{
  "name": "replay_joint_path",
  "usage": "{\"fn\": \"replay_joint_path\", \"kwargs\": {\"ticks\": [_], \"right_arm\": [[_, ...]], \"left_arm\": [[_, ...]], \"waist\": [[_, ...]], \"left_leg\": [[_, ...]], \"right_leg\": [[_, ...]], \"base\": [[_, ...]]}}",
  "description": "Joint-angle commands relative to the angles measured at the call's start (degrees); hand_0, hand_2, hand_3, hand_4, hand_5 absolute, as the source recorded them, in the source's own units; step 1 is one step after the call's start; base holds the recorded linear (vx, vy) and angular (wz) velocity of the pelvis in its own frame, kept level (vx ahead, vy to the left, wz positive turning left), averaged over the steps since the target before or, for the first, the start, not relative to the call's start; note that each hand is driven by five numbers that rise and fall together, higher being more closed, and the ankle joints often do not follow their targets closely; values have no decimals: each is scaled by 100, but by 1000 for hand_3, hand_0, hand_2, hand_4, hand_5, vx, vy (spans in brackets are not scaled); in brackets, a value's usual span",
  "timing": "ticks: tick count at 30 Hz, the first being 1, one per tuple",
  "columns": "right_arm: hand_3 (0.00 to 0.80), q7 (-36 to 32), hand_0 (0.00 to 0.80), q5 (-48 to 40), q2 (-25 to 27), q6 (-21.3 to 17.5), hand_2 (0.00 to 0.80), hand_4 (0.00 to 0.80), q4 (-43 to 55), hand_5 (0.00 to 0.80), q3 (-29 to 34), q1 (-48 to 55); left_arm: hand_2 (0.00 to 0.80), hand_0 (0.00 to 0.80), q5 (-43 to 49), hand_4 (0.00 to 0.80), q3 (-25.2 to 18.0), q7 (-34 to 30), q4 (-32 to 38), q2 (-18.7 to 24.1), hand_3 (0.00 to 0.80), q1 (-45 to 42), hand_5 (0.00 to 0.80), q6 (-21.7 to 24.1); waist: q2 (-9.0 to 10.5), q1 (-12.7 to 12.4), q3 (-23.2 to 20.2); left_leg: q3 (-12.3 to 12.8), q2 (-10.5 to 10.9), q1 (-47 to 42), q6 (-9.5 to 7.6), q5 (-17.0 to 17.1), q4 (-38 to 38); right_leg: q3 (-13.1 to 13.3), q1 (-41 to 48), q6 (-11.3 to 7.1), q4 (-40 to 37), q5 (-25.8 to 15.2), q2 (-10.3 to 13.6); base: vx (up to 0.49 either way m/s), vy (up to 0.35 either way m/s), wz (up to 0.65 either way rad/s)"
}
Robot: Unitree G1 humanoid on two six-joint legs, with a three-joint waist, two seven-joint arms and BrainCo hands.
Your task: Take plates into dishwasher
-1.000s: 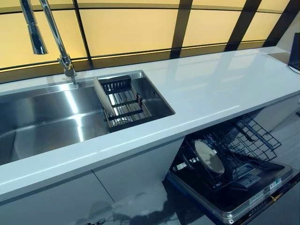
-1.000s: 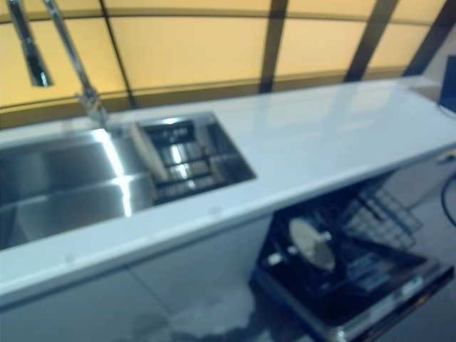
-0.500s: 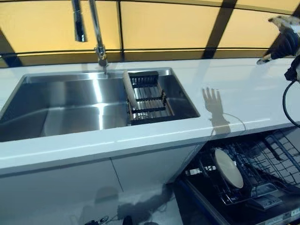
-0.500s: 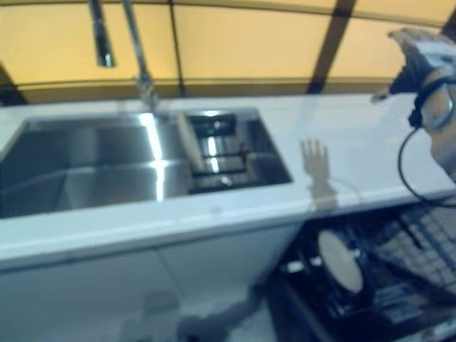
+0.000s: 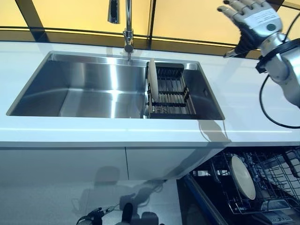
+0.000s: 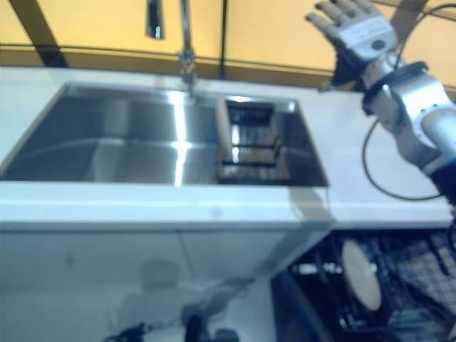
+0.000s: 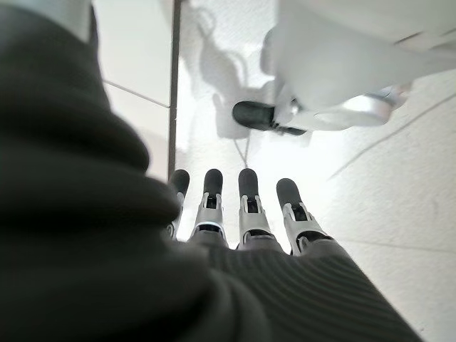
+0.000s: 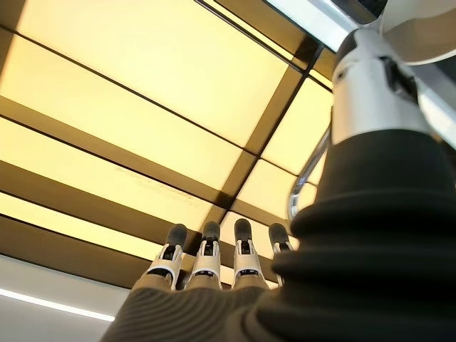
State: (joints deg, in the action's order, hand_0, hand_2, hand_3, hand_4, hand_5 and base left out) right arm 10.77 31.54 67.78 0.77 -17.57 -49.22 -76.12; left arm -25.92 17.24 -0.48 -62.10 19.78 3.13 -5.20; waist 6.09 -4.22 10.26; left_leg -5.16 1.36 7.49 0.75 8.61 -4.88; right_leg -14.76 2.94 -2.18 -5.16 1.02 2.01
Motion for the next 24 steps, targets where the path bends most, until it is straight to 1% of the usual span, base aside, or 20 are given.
{"fn": "replay_joint_path", "kwargs": {"ticks": [1, 4, 8, 13, 19, 24], "right_arm": [[0, 267, 0, 444, 59, 48, 0, 0, -49, 0, -350, -969], [0, 256, 0, 650, 24, 99, 0, 0, 43, 0, -517, -1134], [0, 352, 0, 796, -42, 125, 0, 0, 36, 0, -688, -1319], [0, 405, 0, 1122, -88, 99, 0, 0, 23, 0, -854, -1543], [0, 396, 0, 1202, -136, 93, 0, 0, 77, 0, -1022, -1705], [0, 268, 0, 1282, -237, 64, 0, 0, 67, 0, -1059, -1723]], "left_arm": [[0, 0, -153, 0, 40, -34, 52, 193, 0, 56, 0, 115], [0, 0, -211, 0, -10, -29, 148, 221, 0, 23, 0, 159], [0, 0, -320, 0, -19, 137, 192, 239, 0, 12, 0, 187], [0, 0, -550, 0, -164, 206, 222, 283, 0, 16, 0, 202], [0, 0, -636, 0, -281, 212, 164, 345, 0, -34, 0, 239], [0, 0, -729, 0, -411, 230, 128, 334, 0, 1, 0, 346]], "waist": [[181, -209, 94], [211, -260, 196], [232, -329, 310], [251, -397, 472], [283, -457, 584], [347, -500, 635]], "left_leg": [[161, 304, -373, -310, -830, -12], [99, 304, -239, -296, -769, -12], [-3, 318, -95, -285, -719, -12], [-84, 332, 74, -267, -662, -12], [-131, 347, 164, -261, -639, -12], [-152, 353, 187, -258, -642, -12]], "right_leg": [[-18, -318, -83, 16, -150, -130], [-63, -423, -78, 16, -175, -143], [-167, -527, -69, 16, -181, -142], [-255, -659, -64, 16, -200, -137], [-352, -731, -78, 16, -210, -121], [-409, -751, -103, 16, -224, -102]], "base": [[-2, 15, 10], [-6, 13, 17], [8, 18, 15], [3, 31, 18], [12, 37, 12], [12, 29, 8]]}}
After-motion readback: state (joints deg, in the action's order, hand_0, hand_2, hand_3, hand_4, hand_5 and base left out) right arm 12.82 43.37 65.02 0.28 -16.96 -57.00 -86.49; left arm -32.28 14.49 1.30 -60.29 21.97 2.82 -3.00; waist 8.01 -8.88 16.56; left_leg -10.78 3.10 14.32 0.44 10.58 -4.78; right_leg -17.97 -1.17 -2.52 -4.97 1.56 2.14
